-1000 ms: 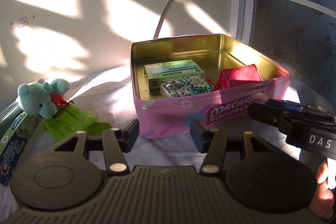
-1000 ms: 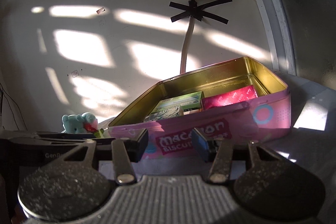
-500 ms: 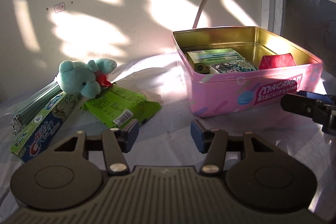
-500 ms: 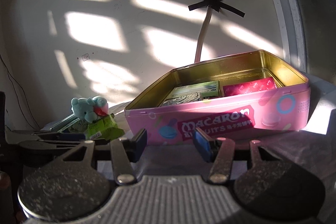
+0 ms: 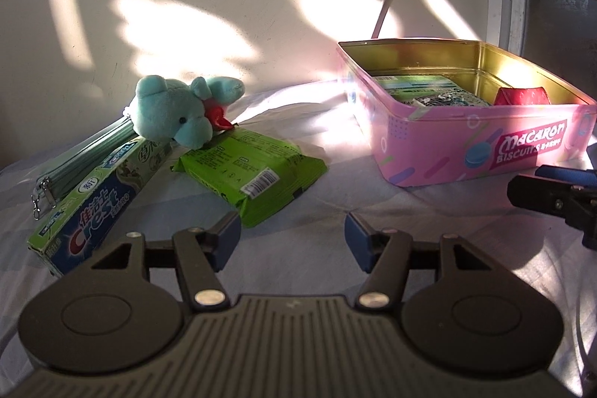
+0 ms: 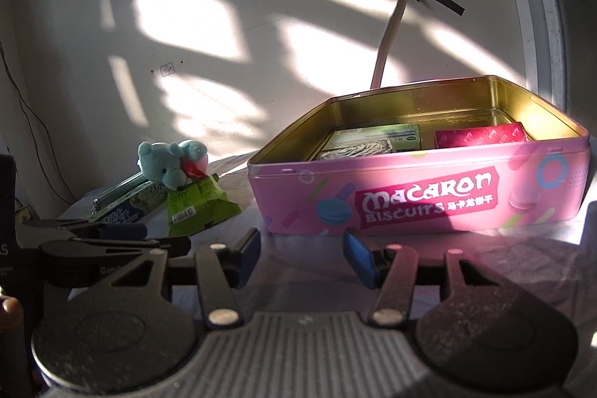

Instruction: Organize objects

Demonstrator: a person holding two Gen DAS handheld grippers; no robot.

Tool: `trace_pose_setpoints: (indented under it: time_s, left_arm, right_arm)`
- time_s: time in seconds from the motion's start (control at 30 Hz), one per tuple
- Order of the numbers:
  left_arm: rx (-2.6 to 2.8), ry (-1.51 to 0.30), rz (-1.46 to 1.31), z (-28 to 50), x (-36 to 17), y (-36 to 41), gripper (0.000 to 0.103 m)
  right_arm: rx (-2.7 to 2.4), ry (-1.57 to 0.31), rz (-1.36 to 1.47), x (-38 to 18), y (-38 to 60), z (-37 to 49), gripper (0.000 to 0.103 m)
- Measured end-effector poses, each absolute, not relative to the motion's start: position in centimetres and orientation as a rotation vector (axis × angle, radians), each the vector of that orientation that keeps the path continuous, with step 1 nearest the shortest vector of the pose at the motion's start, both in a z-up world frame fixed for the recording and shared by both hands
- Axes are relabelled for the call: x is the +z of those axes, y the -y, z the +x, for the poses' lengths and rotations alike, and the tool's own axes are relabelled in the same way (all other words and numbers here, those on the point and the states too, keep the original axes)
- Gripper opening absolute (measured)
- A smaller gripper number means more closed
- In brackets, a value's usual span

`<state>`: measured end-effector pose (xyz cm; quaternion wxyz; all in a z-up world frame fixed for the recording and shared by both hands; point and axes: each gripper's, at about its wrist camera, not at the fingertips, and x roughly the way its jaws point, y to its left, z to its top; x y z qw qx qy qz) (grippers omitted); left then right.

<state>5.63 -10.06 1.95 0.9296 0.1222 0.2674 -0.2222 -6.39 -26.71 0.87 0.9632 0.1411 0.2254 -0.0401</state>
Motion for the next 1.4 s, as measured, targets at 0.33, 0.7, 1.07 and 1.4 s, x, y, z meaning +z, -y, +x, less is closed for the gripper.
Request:
trace_pose_setpoints:
  time_s: [0.33,0.7,1.07,1.4]
  left_arm:
    - [-0.531,-0.537,0.221,5.2,1.5,11.7,0.064]
    - [-0.546,-0.543,0.205,5.3,0.3,12.1,0.064]
    - [-0.552,-0.523,0.195,5.0,0.5,11.9,0.065]
    - [-0.553,-0.527,0.186,5.1,0.5,11.7,0.068]
  right_arm:
    - [-0.18,-0.4,0.28,1.2,27.5,-7.6,0.052]
    - [-0.276,-0.343,0.31,-0.6,28.6,-8.6,0.053]
    - [-0.28,-0.336,0.286,-0.5,28.4,-8.5,0.056]
    - [-0.278,-0.345,0.295,-0.6,28.5,-8.4,0.056]
